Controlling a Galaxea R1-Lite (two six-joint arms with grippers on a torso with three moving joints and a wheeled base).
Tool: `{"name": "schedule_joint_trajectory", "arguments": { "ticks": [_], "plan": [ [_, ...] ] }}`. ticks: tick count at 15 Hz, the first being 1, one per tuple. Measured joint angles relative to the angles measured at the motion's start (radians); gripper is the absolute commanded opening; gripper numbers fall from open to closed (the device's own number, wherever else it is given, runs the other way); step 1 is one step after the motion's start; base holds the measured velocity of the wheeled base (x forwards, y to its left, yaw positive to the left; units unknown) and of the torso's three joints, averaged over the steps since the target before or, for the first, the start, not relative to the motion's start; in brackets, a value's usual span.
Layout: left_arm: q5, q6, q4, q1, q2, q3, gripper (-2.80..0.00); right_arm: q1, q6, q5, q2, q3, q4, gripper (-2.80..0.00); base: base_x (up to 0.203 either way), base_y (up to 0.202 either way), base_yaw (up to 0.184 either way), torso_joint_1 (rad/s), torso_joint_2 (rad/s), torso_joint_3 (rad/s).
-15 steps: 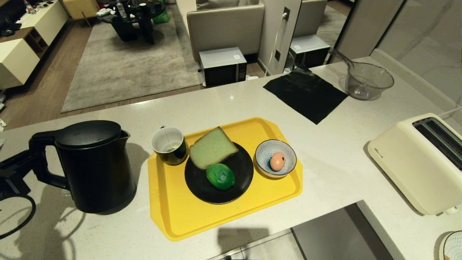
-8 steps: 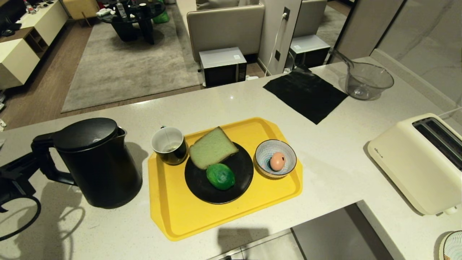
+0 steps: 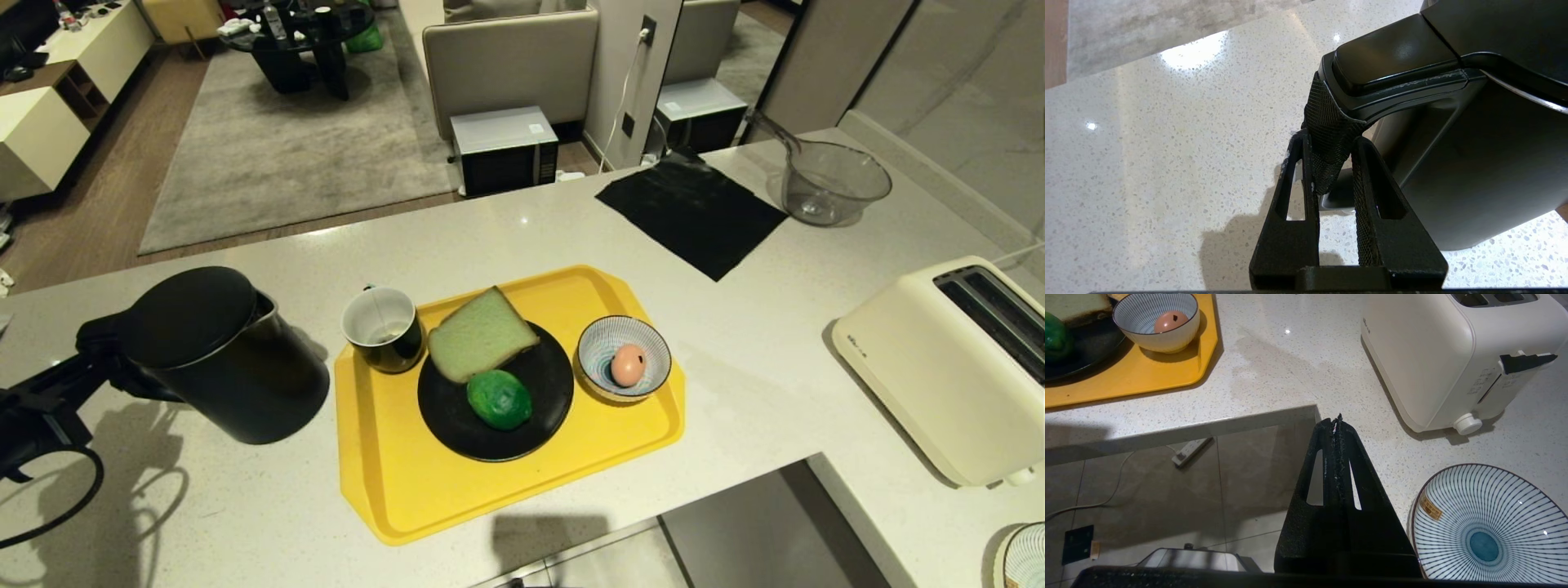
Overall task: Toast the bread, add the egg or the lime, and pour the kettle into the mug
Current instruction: Put the kettle back
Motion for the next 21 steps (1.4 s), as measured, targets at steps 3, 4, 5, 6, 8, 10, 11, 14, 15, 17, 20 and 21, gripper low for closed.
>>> {"name": "schedule_joint_trajectory", "arguments": {
  "ticks": [3,4,5,6,8,10,11,14,15,17,20,21],
  "plan": [
    [0.0,0.002,-0.001,0.0,0.011,0.002,-2.8,0.0,0.0,-0.001,0.0,0.0,0.0,-2.8,0.0,0.0,0.0,0.0,0.0,0.0],
    [-0.001,0.007,-0.002,0.0,0.013,0.003,-2.8,0.0,0.0,0.0,0.0,0.0,0.0,-2.8,0.0,0.0,0.0,0.0,0.0,0.0],
    [-0.001,0.011,-0.002,0.0,0.013,0.006,-2.8,0.0,0.0,0.0,0.0,0.0,0.0,-2.8,0.0,0.0,0.0,0.0,0.0,0.0],
    [-0.002,0.013,-0.003,0.0,0.013,0.009,-2.8,0.0,0.0,0.0,0.0,0.0,0.0,-2.8,0.0,0.0,0.0,0.0,0.0,0.0],
    [-0.002,0.012,-0.003,0.002,0.013,0.012,-2.8,0.0,0.0,0.0,0.0,0.0,0.0,-2.8,0.0,0.0,0.0,0.0,0.0,0.0],
    [-0.004,0.012,-0.001,0.008,0.012,0.013,-2.8,0.0,0.0,0.0,0.0,0.0,0.0,-2.8,0.0,0.0,0.0,0.0,0.0,0.0],
    [-0.01,0.012,-0.001,0.012,0.011,0.016,-2.8,0.0,0.0,0.0,0.0,0.0,0.0,-2.8,0.0,0.0,0.0,0.0,0.0,0.0],
    [-0.019,0.013,-0.002,0.019,0.005,0.034,-2.8,0.0,0.0,0.0,0.0,0.0,0.0,-2.8,0.0,0.0,0.0,0.0,0.0,0.0],
    [-0.02,0.013,-0.002,0.021,0.004,0.042,-2.8,0.0,0.0,0.0,0.0,0.0,0.0,-2.8,0.0,0.0,0.0,0.0,0.0,0.0],
    [-0.02,0.013,-0.003,0.022,0.002,0.052,-2.8,0.0,0.0,0.0,0.0,0.0,0.0,-2.8,0.0,0.0,0.0,0.0,0.0,0.0],
    [-0.02,0.019,-0.002,0.023,0.002,0.059,0.0,0.0,0.0,0.0,0.0,0.0,0.0,-2.8,0.0,0.0,0.0,0.0,0.0,0.0],
    [-0.021,0.022,0.002,0.023,0.002,0.062,0.0,0.0,0.0,0.0,0.0,0.0,0.0,-2.8,0.0,0.0,0.0,0.0,0.0,0.0]
  ]
}}
